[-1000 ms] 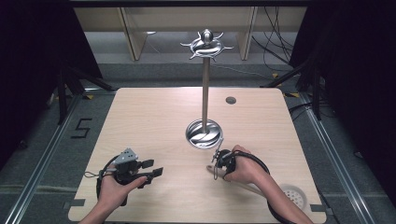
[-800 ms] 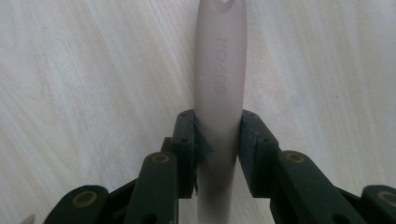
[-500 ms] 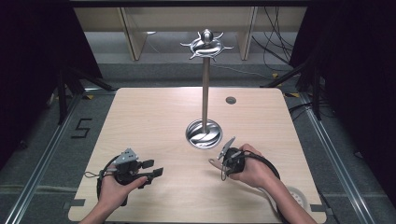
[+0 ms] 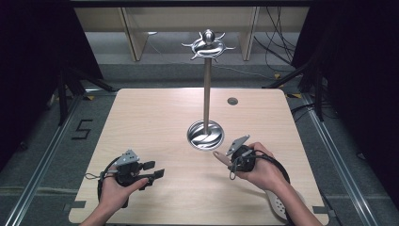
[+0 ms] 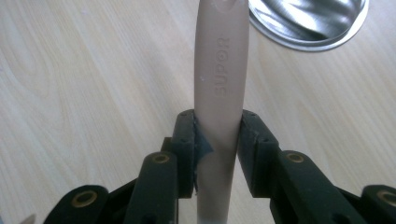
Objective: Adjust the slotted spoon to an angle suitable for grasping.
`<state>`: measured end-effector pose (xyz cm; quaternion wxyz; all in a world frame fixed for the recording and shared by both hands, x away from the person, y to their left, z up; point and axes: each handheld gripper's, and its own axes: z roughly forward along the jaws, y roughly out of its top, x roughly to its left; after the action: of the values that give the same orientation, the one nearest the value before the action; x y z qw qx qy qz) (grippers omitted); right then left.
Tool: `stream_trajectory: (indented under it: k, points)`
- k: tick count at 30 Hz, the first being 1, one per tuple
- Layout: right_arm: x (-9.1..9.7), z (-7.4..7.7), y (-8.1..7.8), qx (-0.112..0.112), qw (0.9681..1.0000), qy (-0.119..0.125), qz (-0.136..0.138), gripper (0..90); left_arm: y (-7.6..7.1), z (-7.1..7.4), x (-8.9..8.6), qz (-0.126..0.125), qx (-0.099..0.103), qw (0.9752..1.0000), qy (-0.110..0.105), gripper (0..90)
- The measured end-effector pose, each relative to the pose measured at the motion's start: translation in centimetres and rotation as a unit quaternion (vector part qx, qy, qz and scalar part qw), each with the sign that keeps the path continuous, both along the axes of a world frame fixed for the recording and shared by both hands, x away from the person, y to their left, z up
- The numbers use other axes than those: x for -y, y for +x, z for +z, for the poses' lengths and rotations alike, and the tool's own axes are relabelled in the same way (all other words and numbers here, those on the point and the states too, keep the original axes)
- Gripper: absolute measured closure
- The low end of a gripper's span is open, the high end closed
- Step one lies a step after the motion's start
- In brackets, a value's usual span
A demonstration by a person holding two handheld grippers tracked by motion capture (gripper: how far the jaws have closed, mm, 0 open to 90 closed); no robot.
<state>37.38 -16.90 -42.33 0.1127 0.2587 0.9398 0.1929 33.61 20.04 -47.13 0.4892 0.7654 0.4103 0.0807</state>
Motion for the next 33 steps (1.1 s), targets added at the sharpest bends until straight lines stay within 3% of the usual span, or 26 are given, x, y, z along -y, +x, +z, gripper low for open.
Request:
stream_trajectory:
  k: [2, 3, 4, 6, 7, 8, 9, 10, 11, 15, 17, 18, 20, 21, 23, 28, 33]
  points:
    - [0.4, 0.3, -0.1, 0.023, 0.9997, 0.010, 0.005, 70.3, 0.0, 0.0, 0.0, 0.003, -0.001, 1.0000, 0.005, 42.4]
    - [0.4, 0.3, -0.1, 0.023, 0.9997, 0.010, 0.005, 70.3, 0.0, 0.0, 0.0, 0.003, -0.001, 1.0000, 0.005, 42.5]
    - [0.6, 0.7, -0.4, 0.020, 0.9994, 0.025, -0.010, 70.3, 0.0, 0.0, 0.0, -0.001, -0.002, 1.0000, 0.003, 42.5]
    - [1.0, 0.8, -0.2, 0.033, 0.9990, 0.028, 0.011, 70.2, 0.0, 0.0, 0.0, -0.001, -0.002, 1.0000, 0.003, 42.5]
    - [1.1, 0.8, -0.2, 0.032, 0.9987, 0.039, 0.005, 70.2, 0.0, 0.0, 0.0, -0.001, -0.002, 1.0000, 0.003, 42.5]
    - [1.3, 1.1, -0.4, 0.047, 0.9985, 0.028, -0.003, 70.3, 0.0, 0.0, -0.1, -0.003, -0.001, 1.0000, 0.006, 42.4]
    - [1.4, 1.1, -0.5, 0.046, 0.9983, 0.033, -0.008, 70.2, 0.0, 0.0, 0.0, 0.000, 0.000, 1.0000, 0.002, 42.4]
    - [1.6, 1.2, -0.4, 0.061, 0.9977, 0.027, -0.001, 70.2, 0.0, 0.0, 0.0, 0.000, 0.000, 1.0000, 0.002, 42.4]
    - [1.5, 1.2, -0.6, 0.063, 0.9970, 0.043, -0.005, 70.2, 0.0, 0.0, 0.0, 0.002, 0.000, 1.0000, 0.000, 42.5]
    - [1.9, 1.5, -0.8, 0.073, 0.9959, 0.052, -0.010, 70.2, 0.0, 0.0, -0.1, 0.000, 0.000, 1.0000, 0.003, 42.5]
    - [2.4, 1.9, -1.0, 0.088, 0.9930, 0.074, -0.027, 70.3, 0.0, 0.0, -0.1, 0.001, 0.000, 1.0000, 0.003, 42.4]
    - [2.6, 2.2, -1.2, 0.083, 0.9913, 0.097, -0.033, 70.2, 0.0, 0.0, -0.1, 0.001, 0.000, 1.0000, 0.004, 42.4]
    - [3.2, 2.6, -1.3, 0.097, 0.9885, 0.111, -0.033, 70.3, 0.0, -0.1, 0.0, 0.003, -0.001, 1.0000, 0.001, 42.3]
    - [3.4, 2.9, -1.3, 0.091, 0.9897, 0.106, -0.030, 70.2, 0.0, -0.1, 0.0, 0.003, -0.001, 1.0000, 0.001, 42.4]
    - [3.8, 3.1, -1.4, 0.102, 0.9871, 0.118, -0.036, 70.3, 0.0, -0.1, 0.0, 0.001, 0.001, 1.0000, 0.001, 42.4]
    - [4.0, 3.2, -1.5, 0.109, 0.9857, 0.123, -0.035, 70.2, 0.0, 0.0, 0.0, 0.003, 0.000, 1.0000, 0.001, 42.3]
    - [4.2, 3.6, -1.7, 0.127, 0.9816, 0.136, -0.044, 70.3, 0.0, -0.1, 0.0, 0.002, 0.001, 1.0000, 0.000, 42.4]
